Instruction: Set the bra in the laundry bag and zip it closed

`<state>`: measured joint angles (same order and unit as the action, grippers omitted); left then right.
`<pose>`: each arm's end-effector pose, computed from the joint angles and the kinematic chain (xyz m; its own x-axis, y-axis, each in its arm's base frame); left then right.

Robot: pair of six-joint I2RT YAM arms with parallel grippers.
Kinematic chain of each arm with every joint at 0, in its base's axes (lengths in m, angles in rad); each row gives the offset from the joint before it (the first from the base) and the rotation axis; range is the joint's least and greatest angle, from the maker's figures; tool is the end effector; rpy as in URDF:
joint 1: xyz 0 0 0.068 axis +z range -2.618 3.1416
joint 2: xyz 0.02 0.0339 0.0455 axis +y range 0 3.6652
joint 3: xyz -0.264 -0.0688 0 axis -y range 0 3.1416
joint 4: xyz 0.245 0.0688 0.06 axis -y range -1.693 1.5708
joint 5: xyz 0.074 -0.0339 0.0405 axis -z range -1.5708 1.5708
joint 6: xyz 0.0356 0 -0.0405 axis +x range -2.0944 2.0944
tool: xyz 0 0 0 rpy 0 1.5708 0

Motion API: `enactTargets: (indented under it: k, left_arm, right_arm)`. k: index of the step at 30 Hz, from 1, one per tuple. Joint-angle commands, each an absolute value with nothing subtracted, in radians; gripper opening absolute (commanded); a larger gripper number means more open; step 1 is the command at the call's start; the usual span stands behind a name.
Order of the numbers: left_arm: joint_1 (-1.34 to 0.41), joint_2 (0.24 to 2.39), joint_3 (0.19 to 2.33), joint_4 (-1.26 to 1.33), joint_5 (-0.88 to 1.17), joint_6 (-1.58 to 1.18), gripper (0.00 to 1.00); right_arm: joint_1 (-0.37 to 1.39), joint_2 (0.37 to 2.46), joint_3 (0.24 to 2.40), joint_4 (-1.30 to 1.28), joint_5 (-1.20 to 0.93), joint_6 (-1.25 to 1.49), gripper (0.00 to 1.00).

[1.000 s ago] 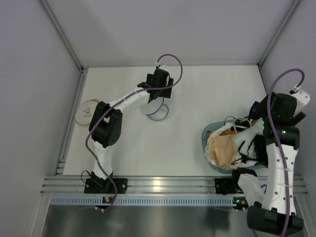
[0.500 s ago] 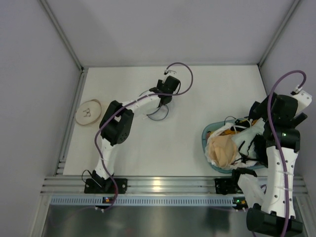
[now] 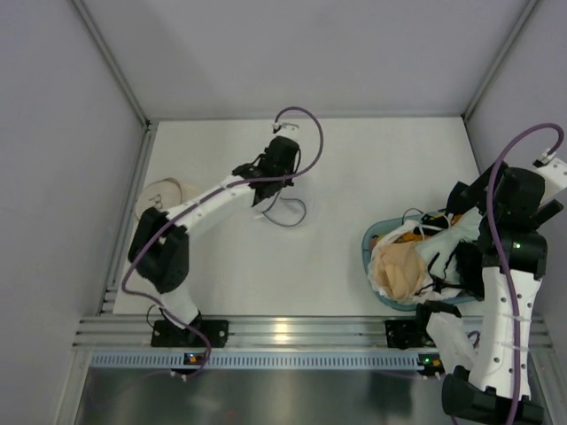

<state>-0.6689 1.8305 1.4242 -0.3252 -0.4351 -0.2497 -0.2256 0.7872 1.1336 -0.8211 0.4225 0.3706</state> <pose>0.3354 -0.2460 0.2559 -0.5859 0.1775 -0.7907 0.1770 0.9802 0.0889 0.1317 -0.0452 0.3915 -0.2126 0.3877 -0.8969 0.6828 0.7155 0.1474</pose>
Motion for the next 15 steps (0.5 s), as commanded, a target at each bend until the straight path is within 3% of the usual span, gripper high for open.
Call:
enactTargets:
  k: [1,8,15]
  left_arm:
    - [-0.71,1.545,1.332,-0.267,-0.276,-0.295,0.0]
    - [-0.799,1.221,1.019,-0.261,-0.255,-0.463,0.0]
    - [-0.799,0.812,0.588,0.043,-0.307,-0.584,0.0]
  right_arm:
    - [-0.229,0.779,1.18,-0.85,0.448,0.371,0.99]
    - [-0.23,0.772,1.155,-0.877,0.451,0.37,1.0]
    - [-0.23,0.81,1.196,-0.923,0.498,0.354,0.99]
